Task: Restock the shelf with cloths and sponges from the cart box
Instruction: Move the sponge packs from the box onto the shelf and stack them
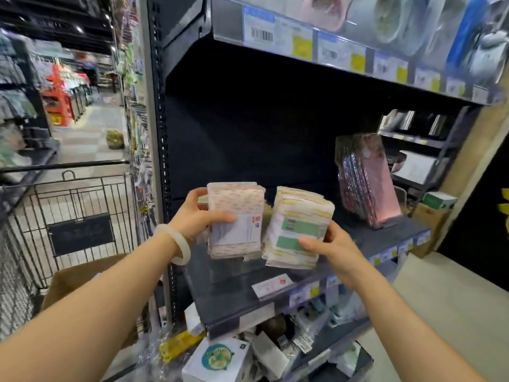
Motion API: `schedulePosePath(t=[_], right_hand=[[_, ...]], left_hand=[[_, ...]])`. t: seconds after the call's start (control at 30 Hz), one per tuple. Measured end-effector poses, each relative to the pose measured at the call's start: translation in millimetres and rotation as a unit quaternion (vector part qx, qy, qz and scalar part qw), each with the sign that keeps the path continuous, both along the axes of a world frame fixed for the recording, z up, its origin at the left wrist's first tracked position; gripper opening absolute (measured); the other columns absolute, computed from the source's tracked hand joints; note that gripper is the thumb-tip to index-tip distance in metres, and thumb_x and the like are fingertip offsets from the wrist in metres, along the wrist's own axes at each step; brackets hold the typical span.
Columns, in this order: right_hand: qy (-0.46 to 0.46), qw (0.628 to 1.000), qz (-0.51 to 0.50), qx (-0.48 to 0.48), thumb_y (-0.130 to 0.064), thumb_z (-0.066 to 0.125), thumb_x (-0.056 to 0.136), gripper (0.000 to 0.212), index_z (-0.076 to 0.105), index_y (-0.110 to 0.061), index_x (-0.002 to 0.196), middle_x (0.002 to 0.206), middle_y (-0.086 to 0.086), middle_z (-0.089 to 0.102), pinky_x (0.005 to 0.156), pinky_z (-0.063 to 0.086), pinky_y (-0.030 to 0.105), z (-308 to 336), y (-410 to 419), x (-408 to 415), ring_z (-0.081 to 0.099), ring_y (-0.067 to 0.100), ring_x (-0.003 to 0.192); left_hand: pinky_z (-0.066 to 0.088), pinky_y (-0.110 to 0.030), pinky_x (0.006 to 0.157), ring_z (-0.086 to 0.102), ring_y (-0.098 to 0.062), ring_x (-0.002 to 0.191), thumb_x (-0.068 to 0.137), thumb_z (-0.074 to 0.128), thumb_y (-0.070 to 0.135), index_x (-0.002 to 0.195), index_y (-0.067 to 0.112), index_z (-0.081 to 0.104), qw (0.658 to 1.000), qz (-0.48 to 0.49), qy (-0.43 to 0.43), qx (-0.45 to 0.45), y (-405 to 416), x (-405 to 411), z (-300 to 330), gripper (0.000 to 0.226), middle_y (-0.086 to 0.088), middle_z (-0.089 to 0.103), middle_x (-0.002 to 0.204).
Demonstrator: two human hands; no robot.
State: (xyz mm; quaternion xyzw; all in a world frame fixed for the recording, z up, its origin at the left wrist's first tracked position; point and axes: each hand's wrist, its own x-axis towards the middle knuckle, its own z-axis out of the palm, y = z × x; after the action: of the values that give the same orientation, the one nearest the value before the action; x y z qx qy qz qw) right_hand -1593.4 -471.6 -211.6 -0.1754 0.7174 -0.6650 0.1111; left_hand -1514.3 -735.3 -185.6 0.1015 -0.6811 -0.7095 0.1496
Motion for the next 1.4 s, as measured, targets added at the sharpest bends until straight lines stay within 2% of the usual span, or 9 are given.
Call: schedulePosePath(t=[0.13,0.27,0.4,0.5,0.57,0.67,0.8,1.17,1.4], right_hand=[[-0.03,0.999,0.014,-0.021,-0.012,0.083,0.063,0.066,0.054,-0.017,0.123,0.119,0.004,0.066,0.094,0.051,0.043,-13,-11,-32,0.063,0.022,0.108],[-0.045,0.998,0.051,0.0,-0.017,0.081,0.058,0.066,0.056,-0.021,0.118,0.116,0.003,0.068,0.091,0.053,0.039,-23,-21,-53,0.065,0.022,0.108],[-0.041,0.994,0.093,0.029,-0.012,0.082,0.061,0.065,0.054,-0.021,0.119,0.114,0.002,0.069,0.086,0.054,0.034,-22,-32,-73,0.066,0.019,0.106],[-0.039,0.989,0.132,0.061,0.0,0.079,0.07,0.057,0.053,-0.023,0.116,0.112,-0.001,0.069,0.086,0.055,0.031,-23,-40,-84,0.066,0.015,0.104],[-0.037,0.984,0.148,0.087,0.001,0.078,0.07,0.057,0.053,-0.024,0.115,0.111,-0.004,0.068,0.085,0.055,0.03,-26,-42,-91,0.066,0.011,0.102],[-0.028,0.978,0.163,0.13,-0.005,0.083,0.067,0.066,0.051,-0.024,0.121,0.114,-0.005,0.068,0.092,0.054,0.037,-32,-44,-101,0.065,0.011,0.106],[-0.025,0.973,0.178,0.143,-0.008,0.085,0.064,0.064,0.053,-0.034,0.113,0.114,-0.006,0.068,0.097,0.051,0.043,-36,-45,-115,0.064,0.012,0.109],[-0.024,0.966,0.219,0.133,-0.029,0.091,0.042,0.093,0.049,-0.029,0.126,0.122,-0.005,0.066,0.098,0.05,0.045,-45,-39,-124,0.06,0.015,0.117],[-0.023,0.966,0.225,0.127,-0.025,0.088,0.044,0.091,0.049,-0.029,0.126,0.12,-0.005,0.067,0.097,0.051,0.045,-45,-38,-123,0.06,0.014,0.116]], left_hand=[[0.05,-0.037,0.091,0.059,-0.02,0.102,0.038,0.089,0.022,0.124,0.015,0.037,0.999,0.003,-0.044,-0.032,-19,-23,-8,0.1,-0.004,0.058,0.11],[0.046,-0.02,0.071,0.057,-0.01,0.092,0.067,0.082,0.003,0.128,0.012,0.032,0.995,0.025,-0.05,-0.077,-27,-32,-21,0.079,0.001,0.056,0.106],[0.047,-0.035,0.091,0.054,-0.022,0.111,0.067,0.08,-0.003,0.145,0.021,0.017,0.993,0.015,-0.052,-0.105,-31,-47,-29,0.103,-0.004,0.052,0.123],[0.042,-0.037,0.1,0.048,-0.026,0.121,0.069,0.08,-0.001,0.145,0.024,0.019,0.984,0.008,-0.084,-0.159,-30,-56,-33,0.101,-0.008,0.044,0.136],[0.033,-0.04,0.111,0.041,-0.026,0.13,0.068,0.083,0.015,0.145,0.023,0.024,0.949,0.04,-0.153,-0.273,-31,-59,-37,0.096,-0.007,0.038,0.143],[0.008,-0.043,0.12,0.018,-0.02,0.145,0.069,0.078,0.039,0.147,0.024,0.019,0.827,0.084,-0.267,-0.487,-37,-65,-48,0.099,0.001,0.026,0.152],[-0.006,-0.042,0.119,-0.004,-0.015,0.148,0.075,0.071,0.043,0.151,0.022,0.008,0.788,0.073,-0.265,-0.551,-30,-74,-49,0.1,0.006,0.01,0.158],[0.006,-0.043,0.121,0.032,-0.016,0.136,0.068,0.076,0.041,0.141,0.023,0.028,0.779,0.103,-0.247,-0.567,-24,-79,-48,0.09,0.007,0.036,0.143],[0.025,-0.033,0.114,0.04,-0.02,0.126,0.065,0.079,0.045,0.14,0.023,0.03,0.773,0.114,-0.229,-0.58,-27,-76,-48,0.092,0.004,0.044,0.136]])
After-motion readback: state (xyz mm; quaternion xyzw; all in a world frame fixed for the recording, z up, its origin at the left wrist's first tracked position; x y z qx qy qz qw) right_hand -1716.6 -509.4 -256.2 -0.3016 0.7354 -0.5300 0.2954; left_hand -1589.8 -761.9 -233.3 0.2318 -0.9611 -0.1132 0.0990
